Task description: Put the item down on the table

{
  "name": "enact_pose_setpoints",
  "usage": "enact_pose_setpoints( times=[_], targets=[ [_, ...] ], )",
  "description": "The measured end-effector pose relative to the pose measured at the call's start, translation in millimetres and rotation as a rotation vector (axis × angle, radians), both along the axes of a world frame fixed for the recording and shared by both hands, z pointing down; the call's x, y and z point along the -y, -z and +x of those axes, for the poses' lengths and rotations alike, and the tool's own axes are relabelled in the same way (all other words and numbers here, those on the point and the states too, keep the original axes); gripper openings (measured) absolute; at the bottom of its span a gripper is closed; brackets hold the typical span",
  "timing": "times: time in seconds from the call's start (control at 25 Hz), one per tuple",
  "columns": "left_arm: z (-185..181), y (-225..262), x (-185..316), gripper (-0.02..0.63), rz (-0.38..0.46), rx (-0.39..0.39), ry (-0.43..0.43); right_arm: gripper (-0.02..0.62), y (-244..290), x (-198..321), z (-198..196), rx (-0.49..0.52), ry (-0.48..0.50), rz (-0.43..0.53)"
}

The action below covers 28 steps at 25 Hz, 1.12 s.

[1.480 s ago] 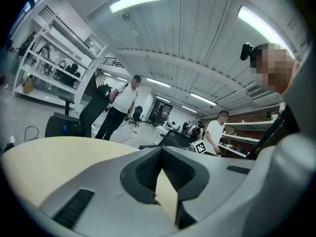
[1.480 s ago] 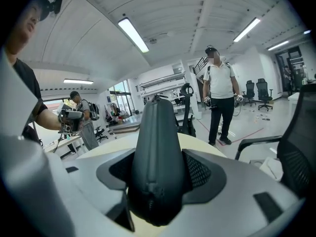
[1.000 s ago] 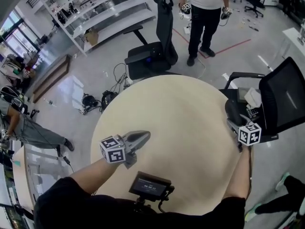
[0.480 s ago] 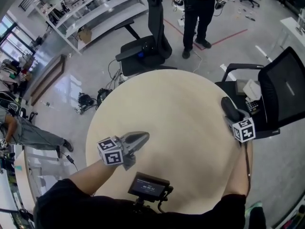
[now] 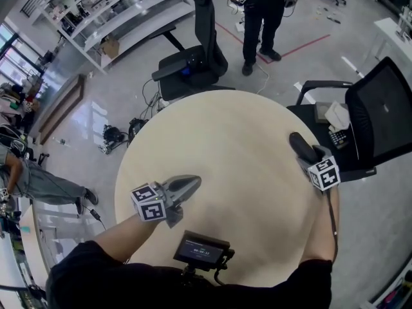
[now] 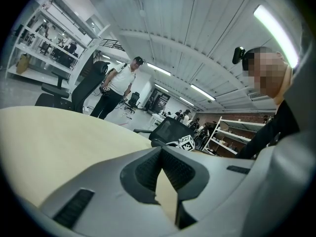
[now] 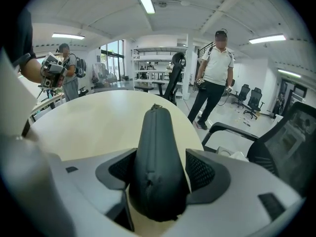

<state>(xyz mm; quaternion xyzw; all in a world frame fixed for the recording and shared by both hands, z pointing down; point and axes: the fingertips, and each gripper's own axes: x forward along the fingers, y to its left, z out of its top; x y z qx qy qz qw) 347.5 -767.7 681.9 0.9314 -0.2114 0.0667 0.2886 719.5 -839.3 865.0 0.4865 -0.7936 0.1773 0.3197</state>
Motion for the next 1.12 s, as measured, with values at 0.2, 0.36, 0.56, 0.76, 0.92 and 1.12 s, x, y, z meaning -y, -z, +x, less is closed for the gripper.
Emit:
enact_pose_setpoints(
  times=[0.2, 0.36, 0.56, 0.76, 0.92, 1.12],
  targets=[
    [-6, 15, -5, 0.002, 0.016, -0.011, 0.003, 0.287, 21, -7, 0, 0.017, -0.021, 0.033],
    [-17, 28, -10, 0.002, 0.029, -0.032, 0.018, 0.351, 42, -14, -8, 0.029, -0.013, 0.057],
    [-35, 55, -19, 0.002, 0.067, -0.037, 0.024, 0.351, 72, -27, -20, 0.023, -0.017, 0.086],
    [-65, 91, -25, 0.002, 0.122, -0.064, 0.069, 0.351, 123, -38, -50, 0.051, -0.001, 0.144],
    [-91, 122, -42, 0.002, 0.167, -0.085, 0.094, 0.350, 172, -54, -81, 0.128, 0.015, 0.201],
    [-146, 156, -65, 0.002, 0.226, -0.102, 0.147, 0.284, 224, -63, -143, 0.200, 0.074, 0.264]
  ],
)
